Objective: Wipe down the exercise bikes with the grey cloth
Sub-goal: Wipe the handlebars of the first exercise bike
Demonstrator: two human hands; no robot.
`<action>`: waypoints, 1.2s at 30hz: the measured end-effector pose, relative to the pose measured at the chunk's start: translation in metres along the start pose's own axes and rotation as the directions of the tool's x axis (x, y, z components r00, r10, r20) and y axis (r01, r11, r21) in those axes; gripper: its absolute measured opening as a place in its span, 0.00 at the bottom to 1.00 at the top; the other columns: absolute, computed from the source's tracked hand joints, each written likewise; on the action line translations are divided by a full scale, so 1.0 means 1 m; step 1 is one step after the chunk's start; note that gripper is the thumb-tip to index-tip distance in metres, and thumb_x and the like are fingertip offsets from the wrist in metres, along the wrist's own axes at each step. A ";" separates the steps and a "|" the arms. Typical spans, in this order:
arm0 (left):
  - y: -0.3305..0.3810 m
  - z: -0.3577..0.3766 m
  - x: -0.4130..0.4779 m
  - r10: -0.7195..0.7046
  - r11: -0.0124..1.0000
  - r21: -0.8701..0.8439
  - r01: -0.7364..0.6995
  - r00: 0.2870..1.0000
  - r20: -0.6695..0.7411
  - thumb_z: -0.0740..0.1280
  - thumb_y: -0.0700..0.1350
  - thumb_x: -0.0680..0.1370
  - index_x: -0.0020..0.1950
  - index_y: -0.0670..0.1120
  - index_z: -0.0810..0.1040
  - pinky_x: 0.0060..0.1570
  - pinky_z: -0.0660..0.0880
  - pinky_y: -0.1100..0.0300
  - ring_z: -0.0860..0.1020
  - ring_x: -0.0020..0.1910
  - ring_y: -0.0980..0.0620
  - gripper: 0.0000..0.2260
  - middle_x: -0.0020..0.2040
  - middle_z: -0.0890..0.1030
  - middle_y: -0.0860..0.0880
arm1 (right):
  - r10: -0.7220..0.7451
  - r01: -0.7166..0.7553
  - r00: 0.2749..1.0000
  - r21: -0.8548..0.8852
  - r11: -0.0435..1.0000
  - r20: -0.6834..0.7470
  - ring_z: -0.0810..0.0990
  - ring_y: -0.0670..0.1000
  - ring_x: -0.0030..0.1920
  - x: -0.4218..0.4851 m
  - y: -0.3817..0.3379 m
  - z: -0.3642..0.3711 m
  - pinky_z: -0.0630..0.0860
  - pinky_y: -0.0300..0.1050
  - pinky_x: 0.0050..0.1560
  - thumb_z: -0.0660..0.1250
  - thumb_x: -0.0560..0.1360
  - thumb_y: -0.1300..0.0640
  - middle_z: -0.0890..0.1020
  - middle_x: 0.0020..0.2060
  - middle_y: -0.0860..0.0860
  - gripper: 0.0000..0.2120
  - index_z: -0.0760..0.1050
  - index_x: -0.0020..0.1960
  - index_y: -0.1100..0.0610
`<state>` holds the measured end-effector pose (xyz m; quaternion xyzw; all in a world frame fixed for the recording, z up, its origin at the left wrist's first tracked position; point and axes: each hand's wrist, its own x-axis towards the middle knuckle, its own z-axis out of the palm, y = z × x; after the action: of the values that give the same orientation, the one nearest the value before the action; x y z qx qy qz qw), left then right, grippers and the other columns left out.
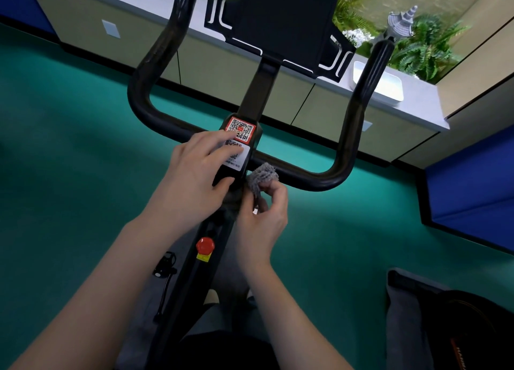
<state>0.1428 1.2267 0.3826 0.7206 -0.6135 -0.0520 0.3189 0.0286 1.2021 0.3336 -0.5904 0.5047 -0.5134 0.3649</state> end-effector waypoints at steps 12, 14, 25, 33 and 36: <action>0.006 0.002 0.006 -0.013 1.000 -0.023 0.012 0.999 -0.045 0.73 0.37 0.69 0.60 0.43 0.78 0.60 0.65 0.44 0.69 0.62 0.43 0.19 0.62 0.74 0.45 | 0.434 -0.431 0.901 0.174 0.885 0.026 0.82 0.55 0.53 0.032 0.044 -0.075 0.77 0.52 0.57 0.69 0.74 0.65 0.83 0.49 0.55 0.11 0.77 0.56 0.60; 0.006 0.003 0.007 -0.012 1.000 -0.023 0.011 0.999 -0.050 0.73 0.37 0.69 0.60 0.43 0.78 0.59 0.67 0.42 0.69 0.61 0.43 0.19 0.61 0.75 0.45 | 0.442 -0.432 0.897 0.220 0.875 0.004 0.82 0.57 0.52 0.044 0.043 -0.072 0.77 0.55 0.57 0.69 0.73 0.65 0.83 0.50 0.58 0.11 0.77 0.55 0.62; 0.005 0.003 0.005 -0.026 0.999 -0.030 0.024 0.999 -0.048 0.71 0.38 0.70 0.61 0.44 0.77 0.60 0.67 0.42 0.68 0.62 0.45 0.19 0.62 0.74 0.47 | 0.457 -0.468 0.876 0.509 0.722 0.157 0.82 0.47 0.47 0.041 0.029 -0.030 0.77 0.39 0.48 0.65 0.74 0.71 0.85 0.44 0.49 0.10 0.77 0.53 0.62; 0.003 0.003 0.006 -0.028 0.999 -0.024 0.027 0.999 -0.041 0.71 0.38 0.71 0.62 0.46 0.76 0.60 0.67 0.44 0.67 0.63 0.47 0.19 0.63 0.73 0.48 | 0.498 -0.557 0.827 0.493 0.668 0.260 0.82 0.53 0.50 0.032 0.013 0.001 0.78 0.49 0.55 0.65 0.74 0.71 0.84 0.47 0.56 0.09 0.78 0.53 0.63; 0.004 0.003 0.005 -0.030 0.999 -0.030 0.028 0.999 -0.046 0.71 0.38 0.71 0.62 0.46 0.76 0.60 0.67 0.44 0.67 0.63 0.47 0.19 0.63 0.73 0.48 | 0.490 -0.576 0.817 0.447 0.684 0.303 0.83 0.54 0.49 0.033 0.010 0.006 0.78 0.50 0.54 0.65 0.74 0.71 0.84 0.46 0.56 0.10 0.79 0.49 0.59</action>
<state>0.1391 1.2206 0.3843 0.7255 -0.5947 -0.0492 0.3428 0.0307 1.1674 0.3304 -0.3351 0.4658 -0.4521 0.6829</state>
